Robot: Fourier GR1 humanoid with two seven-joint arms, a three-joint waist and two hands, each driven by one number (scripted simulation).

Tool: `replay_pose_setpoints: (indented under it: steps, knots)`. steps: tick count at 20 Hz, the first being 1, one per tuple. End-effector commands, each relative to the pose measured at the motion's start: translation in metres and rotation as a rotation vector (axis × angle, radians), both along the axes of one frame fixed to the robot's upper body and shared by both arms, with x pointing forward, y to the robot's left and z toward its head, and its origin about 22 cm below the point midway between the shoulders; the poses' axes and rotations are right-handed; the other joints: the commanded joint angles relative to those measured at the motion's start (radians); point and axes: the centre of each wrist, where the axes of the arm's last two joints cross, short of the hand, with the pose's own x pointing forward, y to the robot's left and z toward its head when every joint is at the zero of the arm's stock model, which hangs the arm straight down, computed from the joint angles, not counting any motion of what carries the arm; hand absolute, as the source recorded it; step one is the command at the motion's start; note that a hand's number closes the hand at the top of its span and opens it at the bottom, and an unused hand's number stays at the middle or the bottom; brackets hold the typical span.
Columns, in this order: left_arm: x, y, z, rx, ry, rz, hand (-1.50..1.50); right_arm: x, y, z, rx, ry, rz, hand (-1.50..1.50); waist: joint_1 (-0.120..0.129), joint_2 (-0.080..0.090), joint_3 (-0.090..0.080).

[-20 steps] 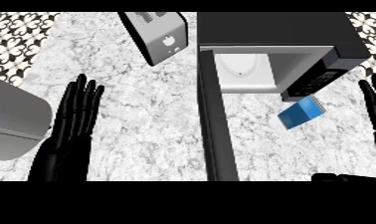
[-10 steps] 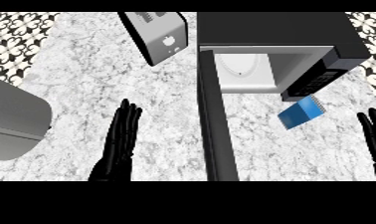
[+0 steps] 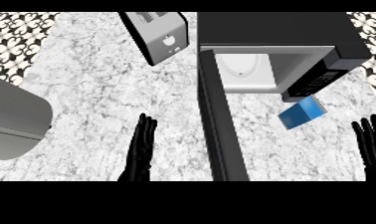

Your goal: Pick up the milk, place it into the microwave and close the microwave

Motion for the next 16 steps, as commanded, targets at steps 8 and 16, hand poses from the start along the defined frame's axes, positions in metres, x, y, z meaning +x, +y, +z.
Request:
replay_pose_setpoints:
  steps: [8,16]
  knots:
    - [-0.012,-0.015,-0.011,-0.030,0.042,-0.045,-1.50,0.036,-0.003,-0.058,-0.004,0.027,-0.060,-1.50,0.004,0.001,0.000]
    - [-0.036,0.009,-0.017,-0.044,0.075,-0.073,-1.50,0.062,-0.002,-0.102,-0.076,0.030,-0.099,-1.50,0.012,0.002,0.001]
